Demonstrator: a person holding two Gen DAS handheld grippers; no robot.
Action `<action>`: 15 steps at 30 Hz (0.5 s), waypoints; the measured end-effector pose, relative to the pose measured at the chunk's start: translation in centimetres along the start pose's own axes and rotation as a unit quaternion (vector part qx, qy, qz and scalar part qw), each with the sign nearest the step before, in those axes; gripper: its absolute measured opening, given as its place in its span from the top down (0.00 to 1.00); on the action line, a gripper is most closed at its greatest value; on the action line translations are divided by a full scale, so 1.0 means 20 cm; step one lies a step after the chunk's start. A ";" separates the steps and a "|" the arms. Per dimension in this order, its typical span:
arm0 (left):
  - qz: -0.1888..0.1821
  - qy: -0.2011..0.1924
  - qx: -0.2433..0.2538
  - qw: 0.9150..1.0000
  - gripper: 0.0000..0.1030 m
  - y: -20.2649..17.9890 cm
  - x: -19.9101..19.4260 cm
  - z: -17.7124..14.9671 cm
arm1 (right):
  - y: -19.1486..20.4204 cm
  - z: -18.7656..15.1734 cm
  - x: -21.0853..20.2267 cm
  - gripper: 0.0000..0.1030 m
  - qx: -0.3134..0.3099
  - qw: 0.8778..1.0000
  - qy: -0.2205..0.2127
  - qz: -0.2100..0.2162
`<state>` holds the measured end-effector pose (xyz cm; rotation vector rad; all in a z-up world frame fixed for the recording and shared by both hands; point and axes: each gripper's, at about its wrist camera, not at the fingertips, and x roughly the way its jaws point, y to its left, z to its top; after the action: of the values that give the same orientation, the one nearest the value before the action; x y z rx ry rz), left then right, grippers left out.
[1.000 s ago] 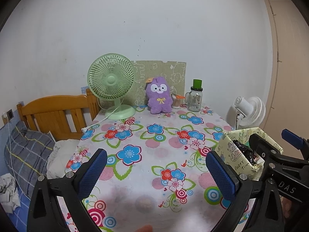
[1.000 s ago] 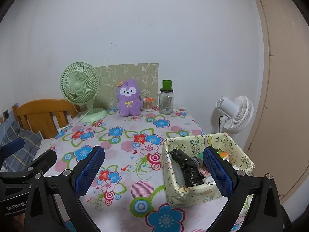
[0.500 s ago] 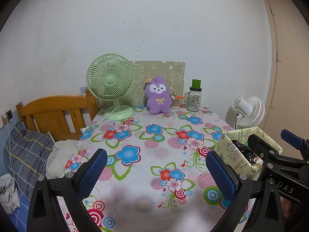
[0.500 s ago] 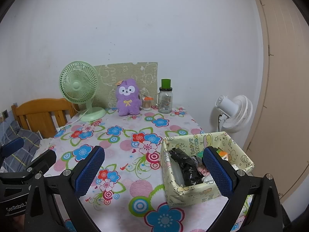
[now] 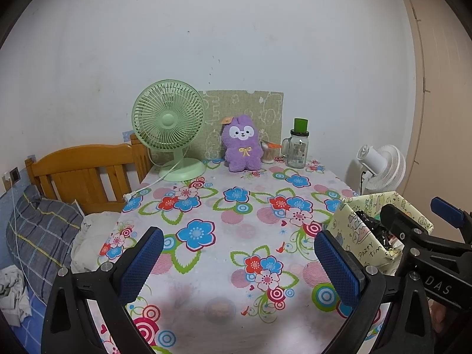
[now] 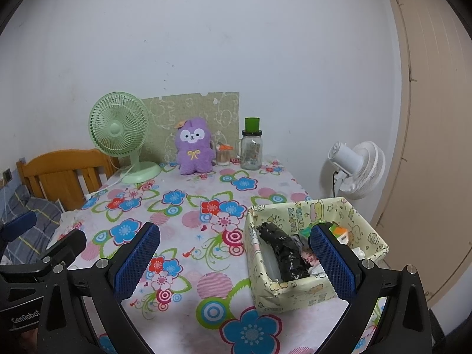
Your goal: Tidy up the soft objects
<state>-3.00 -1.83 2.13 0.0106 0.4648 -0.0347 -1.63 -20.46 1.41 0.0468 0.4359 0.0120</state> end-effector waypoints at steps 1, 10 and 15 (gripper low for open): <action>0.000 0.000 0.000 1.000 0.00 0.00 0.00 0.00 | 0.00 0.00 0.00 0.00 0.000 1.000 0.001 -0.001; 0.002 0.008 0.002 1.000 0.00 0.00 0.03 -0.01 | 0.00 -0.01 0.01 0.00 -0.001 1.000 0.005 -0.003; 0.001 0.009 0.001 1.000 0.00 0.00 0.03 -0.01 | 0.01 -0.02 0.02 0.00 -0.003 1.000 0.007 -0.006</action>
<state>-2.52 -1.89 1.60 0.0139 0.4830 -0.0327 -1.38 -20.29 0.90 0.0383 0.4492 0.0027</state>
